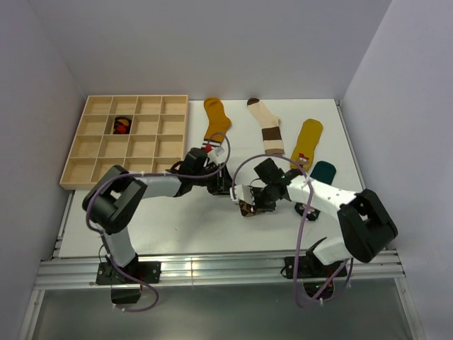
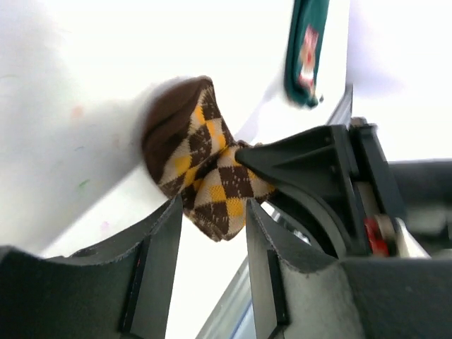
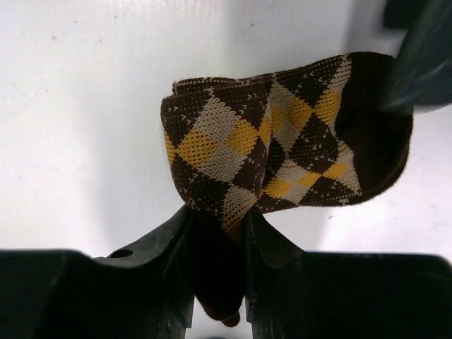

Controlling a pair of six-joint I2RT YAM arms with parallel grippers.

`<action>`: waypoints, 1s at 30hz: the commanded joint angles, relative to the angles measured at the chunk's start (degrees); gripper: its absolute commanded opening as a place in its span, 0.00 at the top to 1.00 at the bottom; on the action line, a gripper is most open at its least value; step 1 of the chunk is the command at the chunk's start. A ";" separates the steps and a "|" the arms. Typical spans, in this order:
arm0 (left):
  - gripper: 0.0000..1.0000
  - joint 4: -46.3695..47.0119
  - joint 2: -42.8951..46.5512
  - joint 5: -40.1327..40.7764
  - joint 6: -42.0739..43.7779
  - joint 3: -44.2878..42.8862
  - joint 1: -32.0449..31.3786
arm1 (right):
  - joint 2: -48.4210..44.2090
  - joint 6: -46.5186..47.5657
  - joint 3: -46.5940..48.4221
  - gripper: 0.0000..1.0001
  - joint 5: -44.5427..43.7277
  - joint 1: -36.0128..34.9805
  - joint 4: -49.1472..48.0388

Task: Roll the socks
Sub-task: Roll the sock at the center of the board.

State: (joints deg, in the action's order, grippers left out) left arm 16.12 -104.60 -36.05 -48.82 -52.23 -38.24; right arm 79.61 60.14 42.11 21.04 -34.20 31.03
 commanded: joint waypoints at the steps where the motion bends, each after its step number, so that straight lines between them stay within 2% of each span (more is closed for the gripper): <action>1: 0.54 14.60 9.03 11.70 -5.65 8.50 0.62 | 6.49 2.08 6.48 0.79 6.54 3.25 12.62; 4: 0.52 21.91 14.22 16.96 -8.83 17.29 0.80 | 15.53 4.27 13.77 0.79 8.31 5.45 21.05; 6: 0.53 26.23 15.73 18.91 -8.49 20.05 0.71 | 19.77 5.07 20.01 0.80 9.37 6.33 25.46; 9: 0.54 25.54 20.38 26.88 -2.35 24.09 -1.21 | 29.52 6.74 28.71 0.79 10.95 7.74 34.87; 10: 0.54 26.15 23.09 31.35 2.28 26.02 -2.36 | 31.90 7.62 30.91 0.79 11.48 8.44 39.76; 11: 0.53 26.33 24.51 34.61 4.85 26.56 -5.33 | 36.18 7.62 34.58 0.79 12.00 8.70 41.64; 14: 0.50 23.79 26.55 42.70 15.75 25.34 -13.93 | 40.60 7.62 39.00 0.78 13.15 9.58 46.40; 17: 0.49 19.40 24.10 45.00 23.75 20.34 -18.78 | 44.04 7.18 41.38 0.77 13.68 9.94 48.33; 22: 0.48 14.65 16.99 44.76 33.77 12.61 -22.58 | 45.98 5.96 42.71 0.76 13.94 10.11 48.87; 30: 0.47 13.50 9.15 36.67 35.11 7.23 -22.58 | 47.47 3.85 44.81 0.76 14.29 10.64 48.34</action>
State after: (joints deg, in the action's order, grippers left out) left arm 30.39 -94.06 3.68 -16.51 -42.61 -60.58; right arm 124.86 64.38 85.60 38.02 -23.94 79.70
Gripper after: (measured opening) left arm 0.530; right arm 0.318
